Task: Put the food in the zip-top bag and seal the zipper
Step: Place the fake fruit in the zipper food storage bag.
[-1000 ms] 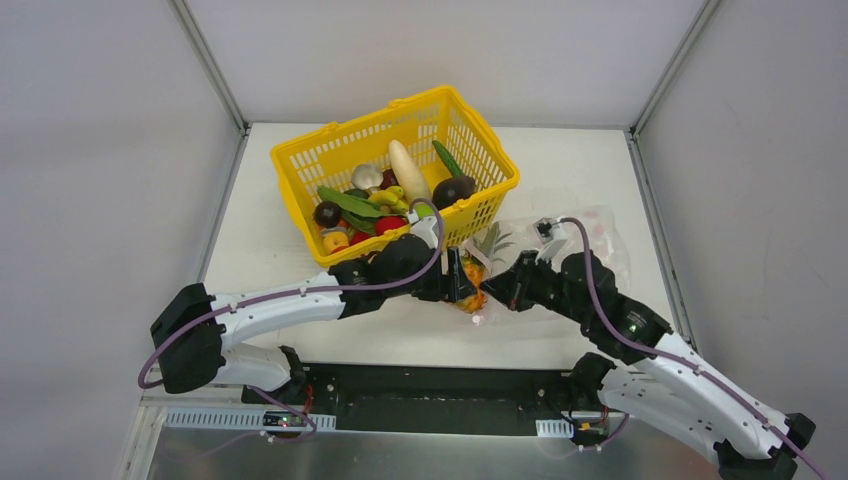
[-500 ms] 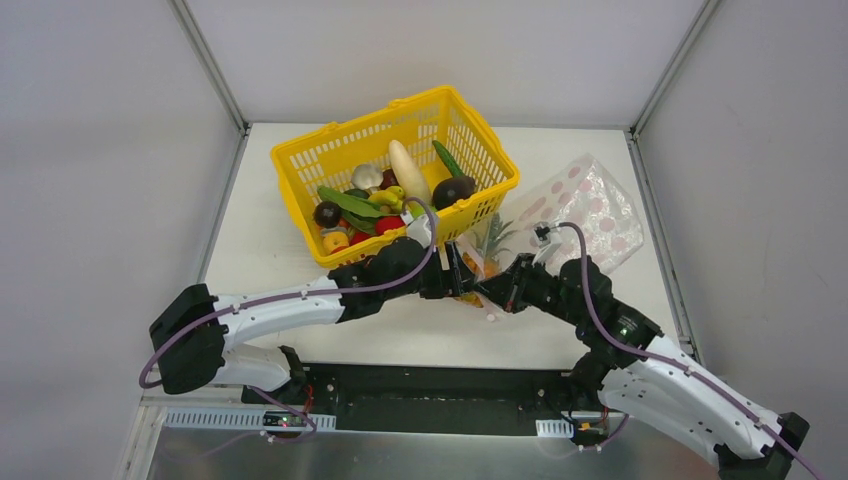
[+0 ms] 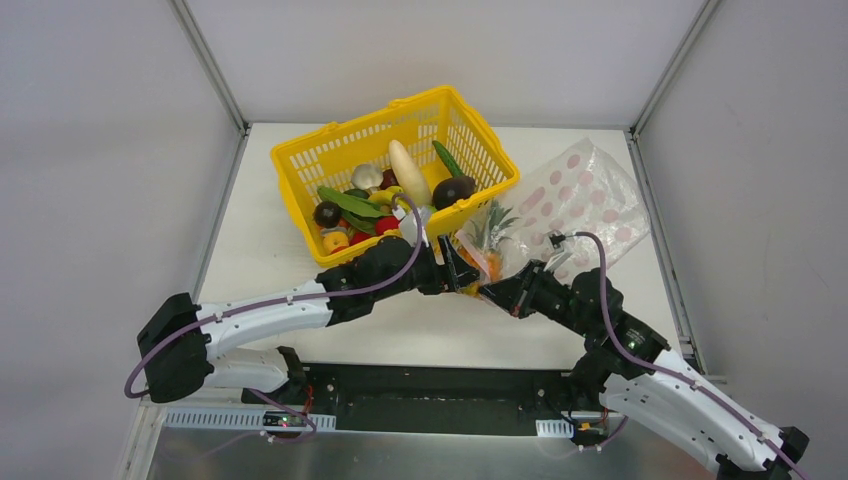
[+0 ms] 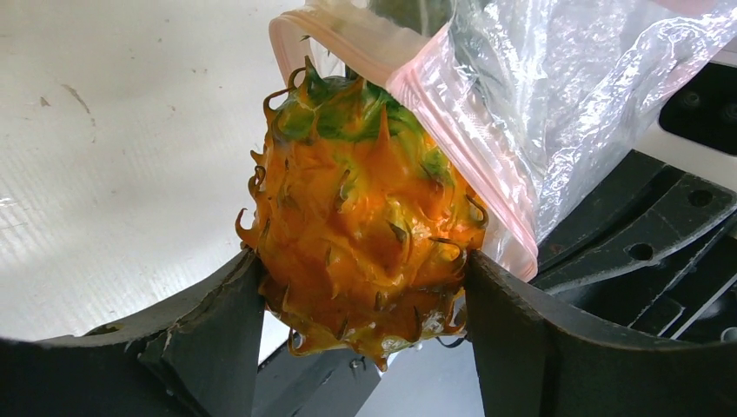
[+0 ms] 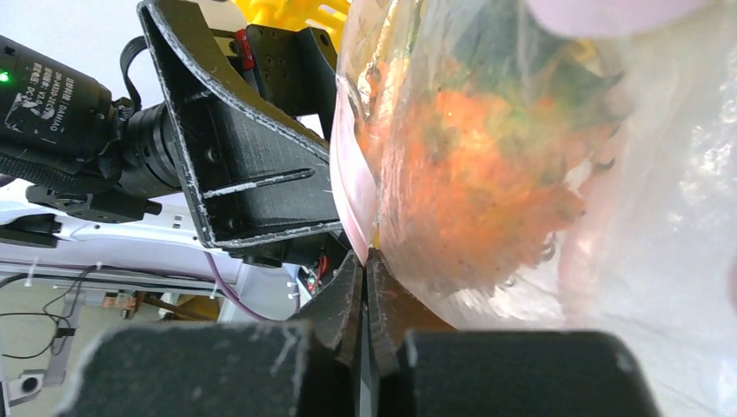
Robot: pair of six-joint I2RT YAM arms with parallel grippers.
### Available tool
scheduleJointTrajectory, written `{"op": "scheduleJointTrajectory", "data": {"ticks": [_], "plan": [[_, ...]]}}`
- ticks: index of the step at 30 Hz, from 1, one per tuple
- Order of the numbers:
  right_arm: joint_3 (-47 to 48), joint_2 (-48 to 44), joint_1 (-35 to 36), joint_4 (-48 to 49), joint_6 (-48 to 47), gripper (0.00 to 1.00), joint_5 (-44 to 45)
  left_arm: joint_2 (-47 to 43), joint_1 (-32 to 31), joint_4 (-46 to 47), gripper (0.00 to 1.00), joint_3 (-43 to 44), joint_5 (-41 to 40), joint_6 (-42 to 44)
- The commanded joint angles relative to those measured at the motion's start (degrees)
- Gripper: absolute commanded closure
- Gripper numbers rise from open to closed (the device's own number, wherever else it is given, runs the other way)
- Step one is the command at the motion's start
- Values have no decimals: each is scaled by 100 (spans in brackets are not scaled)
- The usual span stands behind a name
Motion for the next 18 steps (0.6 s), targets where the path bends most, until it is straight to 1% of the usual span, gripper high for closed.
{"op": "scheduleJointTrajectory", "data": {"ticks": [1,3,5,6,7,9,11,13,15,17,18], "plan": [[-30,3,50,496,368,100,-318,-239,-10,14,77,505,6,381],[-30,21,54,697,573,100,-408,-220,-70,-388,75,729,6,606],[-21,84,51,826,770,100,-449,-261,-129,-668,73,892,-187,674],[-40,109,48,838,883,100,-450,-301,-162,-701,71,907,-313,657],[-90,126,47,1063,968,100,-473,-347,-178,-675,69,884,-450,585],[-238,129,51,1368,1118,100,-587,-399,-180,-502,66,790,-575,493],[-295,133,49,1474,1220,100,-630,-438,-188,-333,63,676,-686,384],[-358,83,52,1574,1303,100,-607,-428,-197,-160,58,615,-651,357],[-372,24,55,1628,1361,100,-534,-357,-197,-194,57,700,-484,449],[-380,-38,51,1619,1397,100,-419,-270,-213,-386,54,915,-220,722],[-381,-64,51,1620,1437,100,-361,-233,-233,-627,52,1084,-156,875]]}}
